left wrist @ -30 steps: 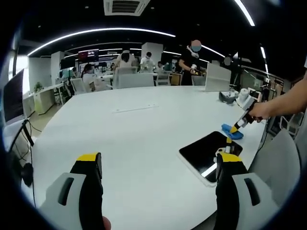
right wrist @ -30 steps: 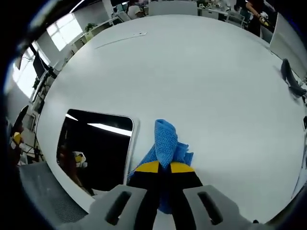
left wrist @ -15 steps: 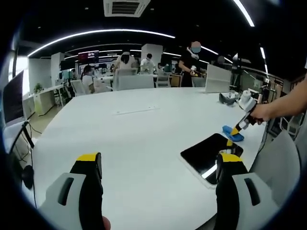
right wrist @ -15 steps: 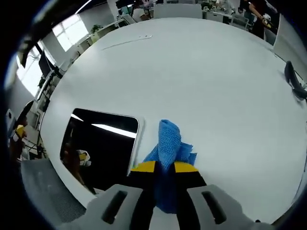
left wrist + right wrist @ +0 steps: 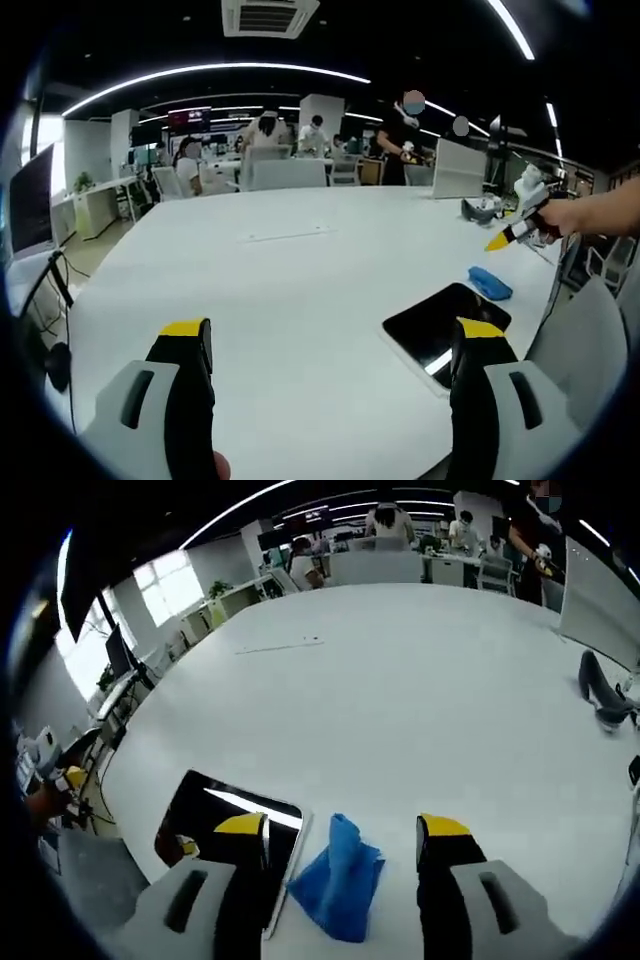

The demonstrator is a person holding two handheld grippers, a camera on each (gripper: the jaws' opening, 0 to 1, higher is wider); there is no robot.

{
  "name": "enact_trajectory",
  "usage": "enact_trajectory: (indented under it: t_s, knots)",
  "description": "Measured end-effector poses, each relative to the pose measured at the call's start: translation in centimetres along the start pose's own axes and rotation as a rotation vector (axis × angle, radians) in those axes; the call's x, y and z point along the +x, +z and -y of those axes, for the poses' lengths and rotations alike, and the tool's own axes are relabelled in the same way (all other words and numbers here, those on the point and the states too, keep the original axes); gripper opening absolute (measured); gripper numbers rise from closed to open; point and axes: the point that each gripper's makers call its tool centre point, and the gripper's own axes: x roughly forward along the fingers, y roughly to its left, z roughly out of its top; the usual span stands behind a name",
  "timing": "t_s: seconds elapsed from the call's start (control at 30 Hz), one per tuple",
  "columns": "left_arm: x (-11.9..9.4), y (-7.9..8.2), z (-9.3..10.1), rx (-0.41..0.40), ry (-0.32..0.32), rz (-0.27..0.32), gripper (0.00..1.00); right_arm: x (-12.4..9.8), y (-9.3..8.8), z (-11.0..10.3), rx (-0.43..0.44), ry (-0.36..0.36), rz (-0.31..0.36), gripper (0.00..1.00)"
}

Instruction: Wipe the mirror surface with the cleaning cloth until all visible marks leave the cleaned area.

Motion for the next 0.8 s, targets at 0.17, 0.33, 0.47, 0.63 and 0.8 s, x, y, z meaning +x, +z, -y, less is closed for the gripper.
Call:
enact_trajectory:
  t_s: [0.17,0.33,0.47,0.63,0.8]
  knots:
    - [0.0,0.2,-0.6,-0.003,0.008,0.006,0.99,-2.0,0.9,1.3,-0.036,-0.032,0.114,0.89]
    - [-0.3,0.3,-1.3,-0.006,0.018,0.01,0.99,-3.5,0.3,2.2,-0.03,-0.044,0.157,0.96]
    - [-0.6,0.2,-1.9,-0.006,0.029,0.008,0.99,-5.1,0.3,2.9,-0.048,-0.06,0.221,0.98]
    - [-0.9,0.2,-2.4,-0.001,0.038,0.004,0.99,-6.3,-0.3,3.8,-0.032,-0.079,0.259,0.98]
    - [-1.1,0.4,-2.6,0.001,0.044,0.008,0.99,-6.5,-2.0,4.1,-0.026,-0.079,0.26,0.98]
